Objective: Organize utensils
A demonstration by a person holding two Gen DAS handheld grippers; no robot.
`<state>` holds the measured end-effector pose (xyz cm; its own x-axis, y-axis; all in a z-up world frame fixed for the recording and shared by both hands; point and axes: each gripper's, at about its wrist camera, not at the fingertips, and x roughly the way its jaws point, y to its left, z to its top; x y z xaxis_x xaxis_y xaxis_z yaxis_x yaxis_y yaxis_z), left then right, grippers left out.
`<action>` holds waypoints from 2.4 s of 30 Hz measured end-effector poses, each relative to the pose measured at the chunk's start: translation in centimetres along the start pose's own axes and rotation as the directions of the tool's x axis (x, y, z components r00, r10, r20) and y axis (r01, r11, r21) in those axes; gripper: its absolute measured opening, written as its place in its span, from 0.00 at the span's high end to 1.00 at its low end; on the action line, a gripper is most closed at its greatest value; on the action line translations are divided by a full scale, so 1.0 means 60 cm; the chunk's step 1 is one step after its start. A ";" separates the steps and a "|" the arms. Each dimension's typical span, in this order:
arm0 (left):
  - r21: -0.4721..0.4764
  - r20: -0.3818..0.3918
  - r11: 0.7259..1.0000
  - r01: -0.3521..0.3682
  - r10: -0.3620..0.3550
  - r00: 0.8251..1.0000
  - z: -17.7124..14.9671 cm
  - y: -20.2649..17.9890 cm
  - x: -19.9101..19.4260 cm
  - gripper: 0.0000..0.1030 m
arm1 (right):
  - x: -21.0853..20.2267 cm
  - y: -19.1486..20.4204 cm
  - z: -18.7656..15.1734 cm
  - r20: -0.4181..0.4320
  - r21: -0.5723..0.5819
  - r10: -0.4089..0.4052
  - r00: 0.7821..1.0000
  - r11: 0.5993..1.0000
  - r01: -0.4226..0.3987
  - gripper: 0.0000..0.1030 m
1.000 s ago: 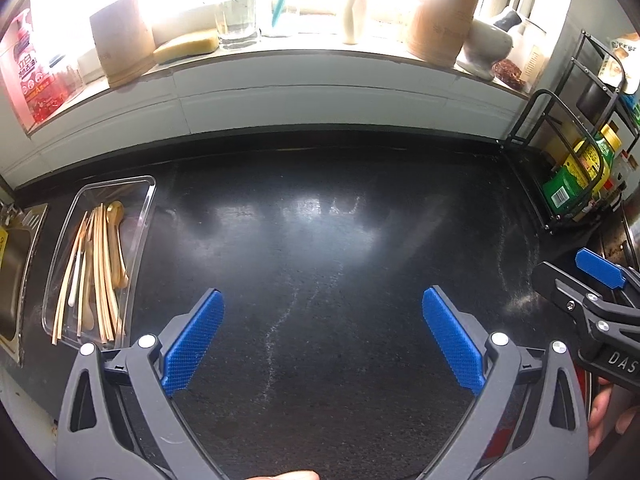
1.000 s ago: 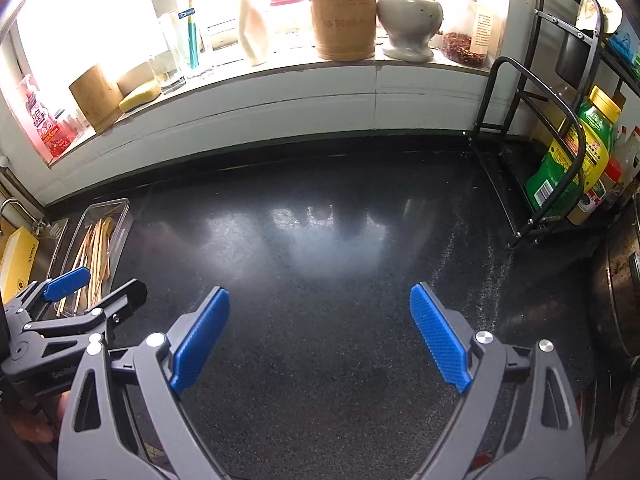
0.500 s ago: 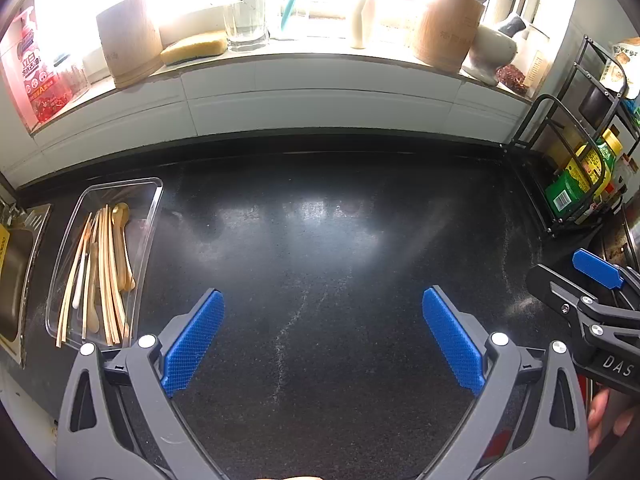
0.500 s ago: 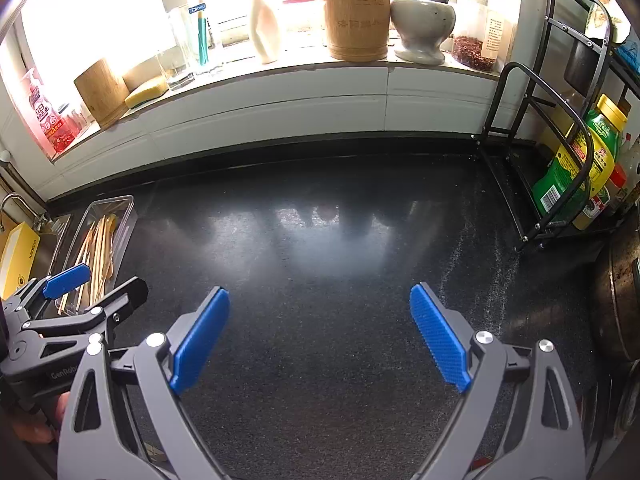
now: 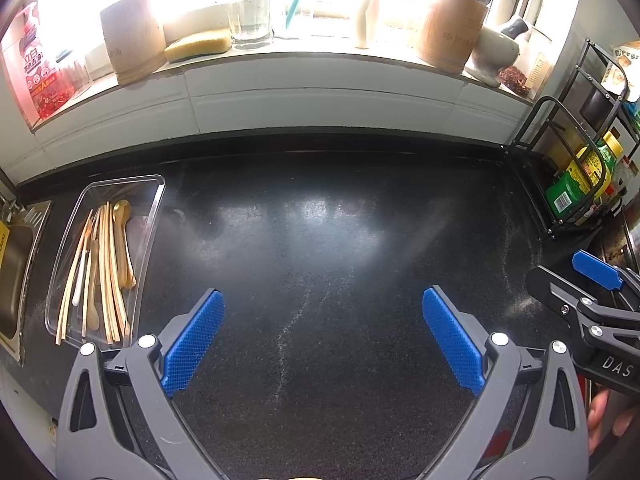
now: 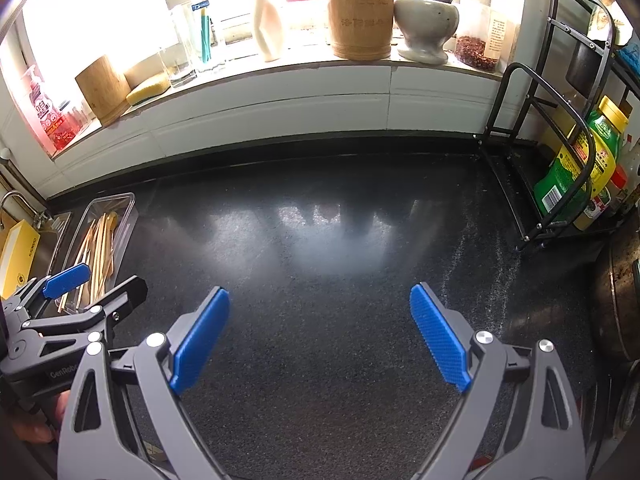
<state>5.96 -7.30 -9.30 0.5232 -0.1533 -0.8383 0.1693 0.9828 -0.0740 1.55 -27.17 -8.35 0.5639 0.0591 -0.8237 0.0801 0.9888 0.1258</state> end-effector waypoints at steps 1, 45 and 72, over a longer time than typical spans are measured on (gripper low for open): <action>-0.002 0.000 1.000 0.000 0.000 1.000 0.001 0.000 0.000 0.06 | 0.000 0.000 0.000 0.000 0.000 0.000 1.000 1.000 0.000 0.14; -0.010 -0.002 1.000 0.000 0.000 1.000 0.003 0.007 0.004 0.06 | 0.008 0.004 0.007 -0.009 -0.007 0.003 1.000 1.000 -0.003 0.14; -0.009 -0.002 1.000 -0.002 0.002 1.000 0.006 0.014 0.009 0.06 | 0.020 0.009 0.015 -0.016 -0.004 0.005 1.000 1.000 -0.005 0.14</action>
<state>6.69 -6.58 -9.65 0.5215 -0.1508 -0.8398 0.1606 0.9840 -0.0769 3.04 -26.67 -8.78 0.5511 0.0663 -0.8318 0.0741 0.9890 0.1279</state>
